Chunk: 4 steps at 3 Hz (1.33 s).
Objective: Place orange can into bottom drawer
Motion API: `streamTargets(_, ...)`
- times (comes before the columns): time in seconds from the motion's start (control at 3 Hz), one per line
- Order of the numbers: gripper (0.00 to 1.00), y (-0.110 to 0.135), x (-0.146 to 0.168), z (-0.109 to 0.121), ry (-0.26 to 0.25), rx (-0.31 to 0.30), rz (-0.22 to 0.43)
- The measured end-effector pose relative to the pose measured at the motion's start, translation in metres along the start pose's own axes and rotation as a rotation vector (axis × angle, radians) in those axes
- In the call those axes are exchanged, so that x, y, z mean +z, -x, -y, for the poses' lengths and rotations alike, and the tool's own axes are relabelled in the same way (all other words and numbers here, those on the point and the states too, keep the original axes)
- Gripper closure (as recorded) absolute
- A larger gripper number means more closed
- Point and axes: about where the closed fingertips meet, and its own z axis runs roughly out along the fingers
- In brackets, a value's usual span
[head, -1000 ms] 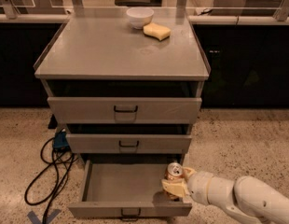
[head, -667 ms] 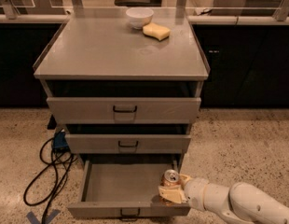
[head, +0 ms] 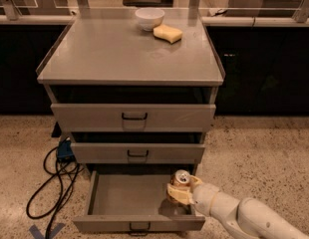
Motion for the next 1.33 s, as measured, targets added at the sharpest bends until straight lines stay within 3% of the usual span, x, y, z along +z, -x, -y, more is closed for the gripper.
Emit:
streamTargets(0.33, 1.0, 0.029, 0.06, -0.004, -0.024, -0.043, 0.141)
streamTargets(0.67, 1.0, 0.014, 0.075, -0.012, -0.016, 0.019, 0.169)
streamTargets(1.0, 1.0, 0.023, 0.074, -0.011, -0.026, -0.019, 0.18)
streamTargets(1.33, 1.0, 0.003, 0.086, -0.01, -0.044, -0.057, 0.165)
